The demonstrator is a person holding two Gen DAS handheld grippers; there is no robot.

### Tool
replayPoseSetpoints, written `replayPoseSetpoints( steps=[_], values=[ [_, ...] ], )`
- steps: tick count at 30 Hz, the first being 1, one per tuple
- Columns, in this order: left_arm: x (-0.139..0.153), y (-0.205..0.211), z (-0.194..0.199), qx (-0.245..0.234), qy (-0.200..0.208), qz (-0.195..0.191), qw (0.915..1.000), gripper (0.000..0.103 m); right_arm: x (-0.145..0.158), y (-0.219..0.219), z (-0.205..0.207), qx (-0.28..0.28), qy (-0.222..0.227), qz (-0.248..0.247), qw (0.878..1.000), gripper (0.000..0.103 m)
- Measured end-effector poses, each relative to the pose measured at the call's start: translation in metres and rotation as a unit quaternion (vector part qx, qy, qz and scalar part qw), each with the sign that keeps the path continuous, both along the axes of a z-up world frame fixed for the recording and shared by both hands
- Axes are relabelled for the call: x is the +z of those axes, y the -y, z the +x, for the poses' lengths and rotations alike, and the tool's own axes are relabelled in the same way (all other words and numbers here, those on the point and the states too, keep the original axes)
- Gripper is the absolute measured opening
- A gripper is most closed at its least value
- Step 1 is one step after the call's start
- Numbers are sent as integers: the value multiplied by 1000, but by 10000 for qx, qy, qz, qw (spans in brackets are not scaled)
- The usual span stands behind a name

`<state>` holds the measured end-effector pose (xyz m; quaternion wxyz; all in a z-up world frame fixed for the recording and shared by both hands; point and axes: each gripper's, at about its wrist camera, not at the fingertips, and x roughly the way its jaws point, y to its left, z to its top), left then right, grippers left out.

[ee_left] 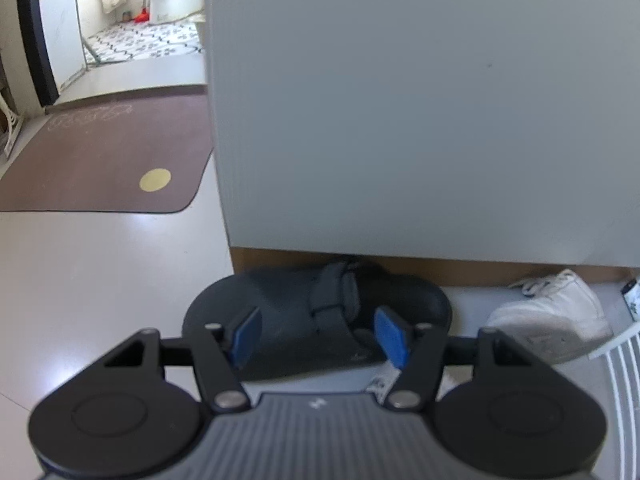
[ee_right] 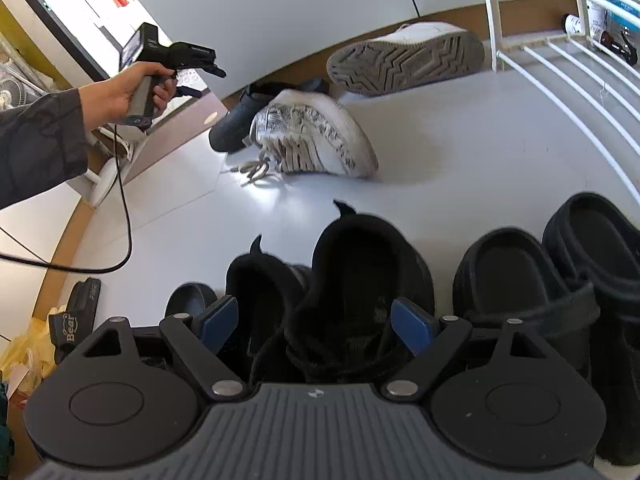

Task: Organize scattered shoes
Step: 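Move the left gripper to the black clog lying by the wall, then grasp the black clog by its strap with the left gripper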

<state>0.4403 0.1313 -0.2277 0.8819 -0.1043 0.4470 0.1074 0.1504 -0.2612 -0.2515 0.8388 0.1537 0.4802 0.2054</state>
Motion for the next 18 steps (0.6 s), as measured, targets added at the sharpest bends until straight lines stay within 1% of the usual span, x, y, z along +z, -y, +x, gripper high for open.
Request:
replayPoseSetpoints(
  steps=[3,4,6,7,9,11,14,16,18],
  values=[
    [-13,14,21,-167,-206,120,9996,65,-5,6,11,-82,-2,7,10000,88],
    [-22,22,29,-288,-339,335,9984,65,-7,8,13,-115,-33,10,9999,88],
    [-32,28,39,-354,-442,614,9965,65,-11,11,17,-155,-91,8,9998,88],
    [-39,28,44,-294,-491,654,9962,64,-13,12,18,-155,-113,5,9998,88],
    [-47,26,49,-199,-590,590,9963,64,-16,13,19,-141,-136,-20,9998,88],
    [-58,26,55,-140,-741,684,9948,61,-18,16,19,-135,-143,-57,9998,88],
    [-69,26,59,-140,-779,760,9940,61,-22,21,19,-207,-209,-64,9995,88],
    [-76,25,61,-132,-849,1004,9912,62,-27,23,20,-238,-313,-69,9992,88],
    [-79,19,61,-38,-792,1008,9917,59,-28,23,20,-245,-316,-117,9991,88]
  ],
)
